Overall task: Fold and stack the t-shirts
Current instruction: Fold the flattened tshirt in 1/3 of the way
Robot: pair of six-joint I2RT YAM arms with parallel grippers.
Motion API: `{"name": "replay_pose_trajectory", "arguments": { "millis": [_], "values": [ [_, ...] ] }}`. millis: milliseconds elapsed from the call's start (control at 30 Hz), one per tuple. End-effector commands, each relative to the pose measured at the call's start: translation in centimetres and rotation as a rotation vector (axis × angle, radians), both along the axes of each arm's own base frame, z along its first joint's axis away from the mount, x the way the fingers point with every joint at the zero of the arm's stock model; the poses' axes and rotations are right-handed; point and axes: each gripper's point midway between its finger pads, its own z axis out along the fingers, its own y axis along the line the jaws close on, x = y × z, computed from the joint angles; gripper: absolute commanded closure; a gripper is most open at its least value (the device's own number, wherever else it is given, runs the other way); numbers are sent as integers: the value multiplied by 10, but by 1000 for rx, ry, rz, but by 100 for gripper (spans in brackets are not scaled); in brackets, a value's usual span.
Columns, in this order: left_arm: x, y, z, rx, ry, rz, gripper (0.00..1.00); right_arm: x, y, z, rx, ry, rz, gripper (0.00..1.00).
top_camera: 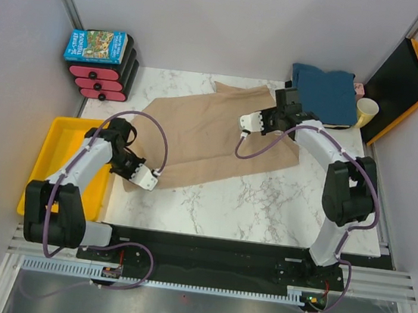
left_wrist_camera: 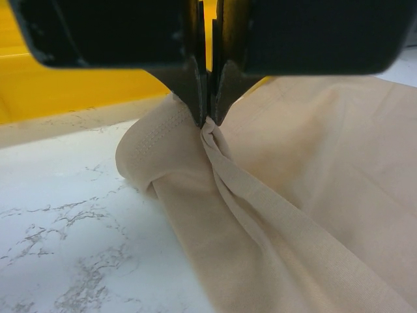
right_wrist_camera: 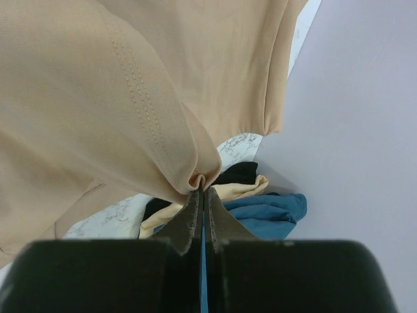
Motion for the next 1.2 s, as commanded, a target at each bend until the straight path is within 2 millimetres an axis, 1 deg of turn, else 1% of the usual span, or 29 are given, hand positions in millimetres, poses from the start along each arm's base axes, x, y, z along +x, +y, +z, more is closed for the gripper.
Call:
{"name": "replay_pose_trajectory", "arguments": {
  "millis": [0, 167, 300, 433, 600, 767, 833, 1000, 1033, 1067, 1100, 1133, 1167],
  "values": [
    [24, 0, 11, 50, -92, -221, 98, 13, 5, 8, 22, -50, -14, 100],
    [28, 1, 10, 59, -88, -230, 98, 20, 7, 5, 27, -59, -20, 100],
    [32, 2, 9, 65, -85, -229, 98, 27, 10, 10, 41, -91, -28, 100],
    [37, 3, 7, 72, -78, -228, 98, 32, 11, 10, 48, -108, -33, 100],
    [39, 4, 5, 82, -68, -232, 97, 40, 14, 11, 62, -141, -42, 100],
    [43, 5, 4, 95, -69, -233, 96, 43, 15, 10, 59, -150, -45, 100],
    [44, 6, 3, 100, -63, -228, 93, 43, 14, 8, 51, -149, -47, 100],
    [47, 3, 2, 99, -64, -225, 92, 43, 15, 5, 45, -149, -50, 99],
    [48, 3, 2, 100, -64, -223, 89, 43, 15, 3, 42, -147, -50, 96],
    [49, 3, 2, 103, -67, -218, 86, 44, 16, 5, 37, -156, -53, 86],
    [50, 3, 2, 107, -67, -216, 78, 45, 15, 5, 37, -162, -63, 77],
    [51, 4, 1, 109, -66, -208, 62, 46, 15, 4, 33, -163, -69, 66],
    [53, 5, 2, 115, -70, -197, 55, 48, 12, 7, 26, -173, -86, 45]
  ]
}}
